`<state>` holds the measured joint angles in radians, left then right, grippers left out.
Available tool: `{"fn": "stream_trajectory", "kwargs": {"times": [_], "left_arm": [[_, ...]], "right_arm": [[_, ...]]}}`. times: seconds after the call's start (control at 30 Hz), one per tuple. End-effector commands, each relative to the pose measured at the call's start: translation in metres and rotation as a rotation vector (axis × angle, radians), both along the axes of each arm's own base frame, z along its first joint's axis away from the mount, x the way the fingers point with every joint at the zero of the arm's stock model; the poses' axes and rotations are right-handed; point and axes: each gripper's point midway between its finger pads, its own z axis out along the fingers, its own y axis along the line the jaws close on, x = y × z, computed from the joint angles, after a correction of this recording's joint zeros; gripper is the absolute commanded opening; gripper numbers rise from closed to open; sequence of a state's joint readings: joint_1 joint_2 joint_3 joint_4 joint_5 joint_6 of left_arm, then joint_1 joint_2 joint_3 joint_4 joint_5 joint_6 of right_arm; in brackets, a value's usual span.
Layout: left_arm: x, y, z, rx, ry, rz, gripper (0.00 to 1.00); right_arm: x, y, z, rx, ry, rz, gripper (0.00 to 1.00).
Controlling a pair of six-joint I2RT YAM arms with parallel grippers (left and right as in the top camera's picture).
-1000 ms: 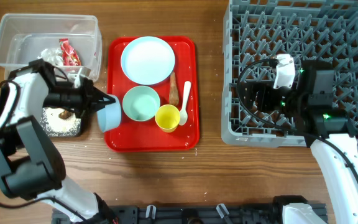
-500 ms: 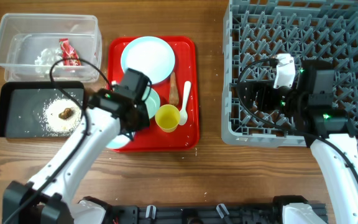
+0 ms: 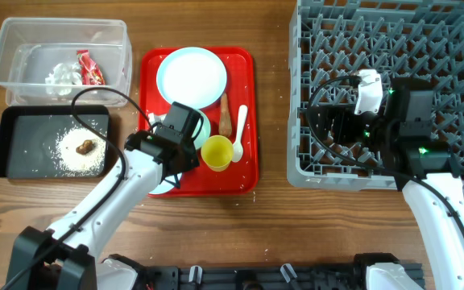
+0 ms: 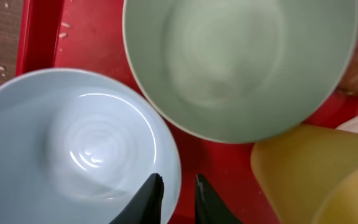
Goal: Sort waste into correct bins and load items into the dishwasher rack
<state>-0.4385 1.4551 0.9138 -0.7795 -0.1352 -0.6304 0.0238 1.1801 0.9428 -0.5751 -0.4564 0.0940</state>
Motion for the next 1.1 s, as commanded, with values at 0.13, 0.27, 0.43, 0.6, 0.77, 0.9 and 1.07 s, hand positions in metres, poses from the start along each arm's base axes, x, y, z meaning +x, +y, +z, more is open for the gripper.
{"fn": "stream_trajectory", "kwargs": {"times": [0.13,0.27,0.43,0.6,0.77,0.9,1.07], "left_arm": [[0.024,-0.044,0.047,-0.143,-0.075,-0.24,0.44],[0.017,-0.058,0.038,-0.139,-0.043,-0.398,0.5],[0.015,-0.065,-0.018,-0.087,0.099,-0.449,0.47],[0.018,-0.067,-0.021,-0.088,0.1,-0.448,0.16],[0.031,-0.08,0.006,-0.14,0.044,-0.462,0.04],[0.036,-0.081,0.045,-0.167,0.004,-0.456,0.04],[0.04,-0.09,0.096,-0.557,-0.029,-0.435,0.04]], "right_arm": [[0.003,0.004,0.006,0.017,-0.01,0.005,1.0],[0.006,0.004,0.008,0.018,-0.023,0.005,1.0],[0.003,0.004,0.006,0.017,-0.01,0.005,1.0],[0.004,0.004,0.006,0.017,-0.014,0.005,1.0],[0.004,0.004,0.006,0.017,-0.014,0.005,1.0],[0.003,0.007,0.007,0.035,-0.011,0.015,0.99],[-0.002,0.051,0.032,0.27,-0.042,0.222,1.0]]}}
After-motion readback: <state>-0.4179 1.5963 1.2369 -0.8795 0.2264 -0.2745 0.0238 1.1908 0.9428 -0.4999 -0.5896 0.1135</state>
